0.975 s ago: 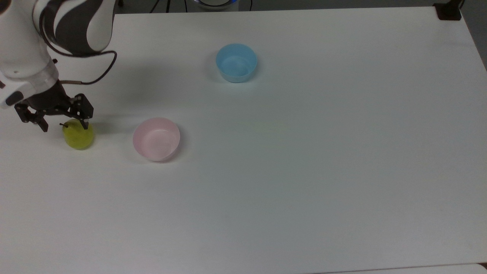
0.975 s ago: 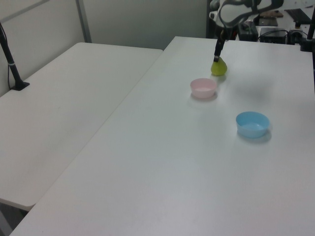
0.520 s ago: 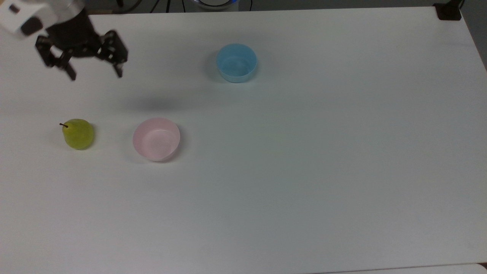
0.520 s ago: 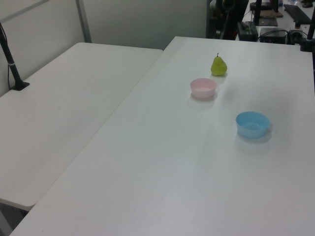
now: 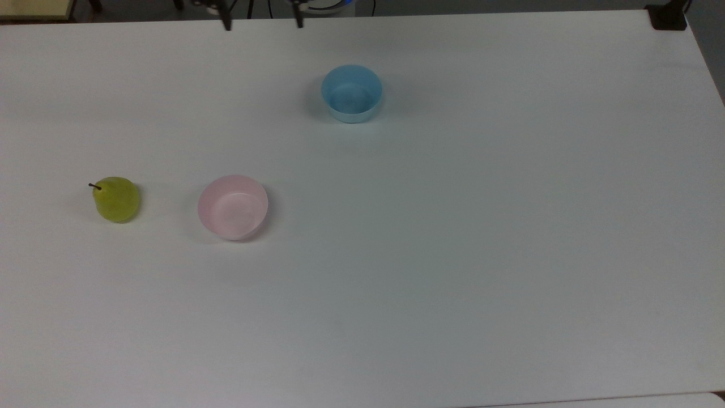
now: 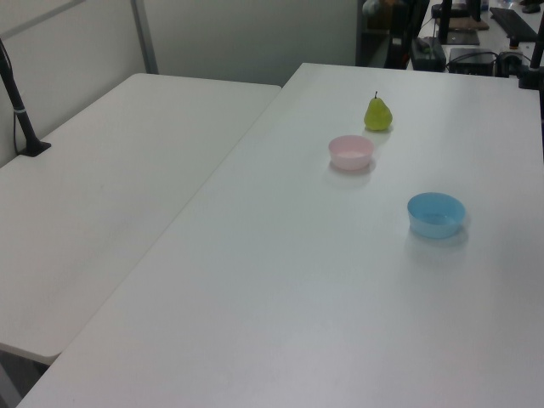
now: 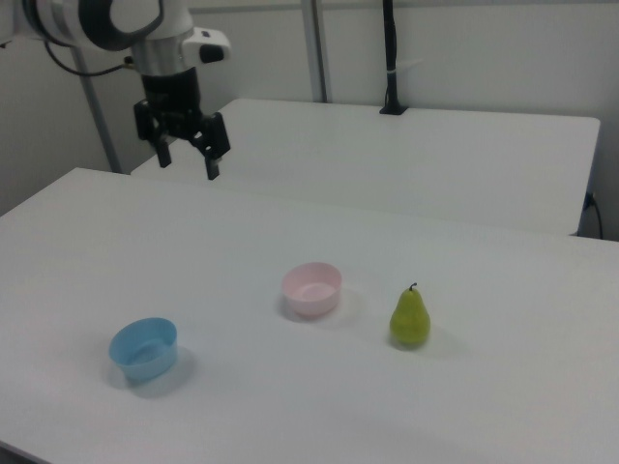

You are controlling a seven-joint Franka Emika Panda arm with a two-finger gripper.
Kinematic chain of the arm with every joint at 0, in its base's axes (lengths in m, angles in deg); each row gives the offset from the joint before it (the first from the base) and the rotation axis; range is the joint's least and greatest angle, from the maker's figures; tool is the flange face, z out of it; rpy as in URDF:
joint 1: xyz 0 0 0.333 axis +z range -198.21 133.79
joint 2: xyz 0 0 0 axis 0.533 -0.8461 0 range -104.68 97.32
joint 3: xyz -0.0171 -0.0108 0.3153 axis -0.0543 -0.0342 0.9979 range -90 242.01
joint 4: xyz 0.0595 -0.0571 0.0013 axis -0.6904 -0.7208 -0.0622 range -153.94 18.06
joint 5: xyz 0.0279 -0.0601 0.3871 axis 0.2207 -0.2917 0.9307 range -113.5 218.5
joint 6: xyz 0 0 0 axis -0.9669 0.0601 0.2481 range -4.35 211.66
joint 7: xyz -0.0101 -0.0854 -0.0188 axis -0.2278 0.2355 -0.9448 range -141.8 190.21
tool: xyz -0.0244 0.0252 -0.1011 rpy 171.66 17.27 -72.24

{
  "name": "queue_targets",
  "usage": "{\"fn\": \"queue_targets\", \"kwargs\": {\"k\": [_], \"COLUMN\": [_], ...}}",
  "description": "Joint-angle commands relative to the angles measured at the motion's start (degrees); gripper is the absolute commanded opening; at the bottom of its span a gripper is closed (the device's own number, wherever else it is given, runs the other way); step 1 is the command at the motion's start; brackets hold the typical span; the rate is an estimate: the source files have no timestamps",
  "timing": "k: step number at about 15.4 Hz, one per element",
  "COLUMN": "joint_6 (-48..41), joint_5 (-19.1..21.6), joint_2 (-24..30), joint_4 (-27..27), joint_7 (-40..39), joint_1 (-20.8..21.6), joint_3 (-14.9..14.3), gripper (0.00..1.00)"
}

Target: Pick up a pear from the bowl

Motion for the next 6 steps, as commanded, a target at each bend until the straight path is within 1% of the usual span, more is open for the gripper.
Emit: {"fn": "queue_targets", "kwargs": {"k": [1,3,6], "joint_6": [4.3,5.7,5.8], "joint_5": [-4.4,-5.0,-4.7], "joint_2": [3.1,2.9,2.8], "joint_4": [-6.9,-7.6,-7.6], "joint_7": [0.3,0.3,0.3], "joint_1": [5.6,6.9,6.9], "joint_3": [-0.8,-0.8,-0.8], "gripper": [1.00,1.00,1.00]}}
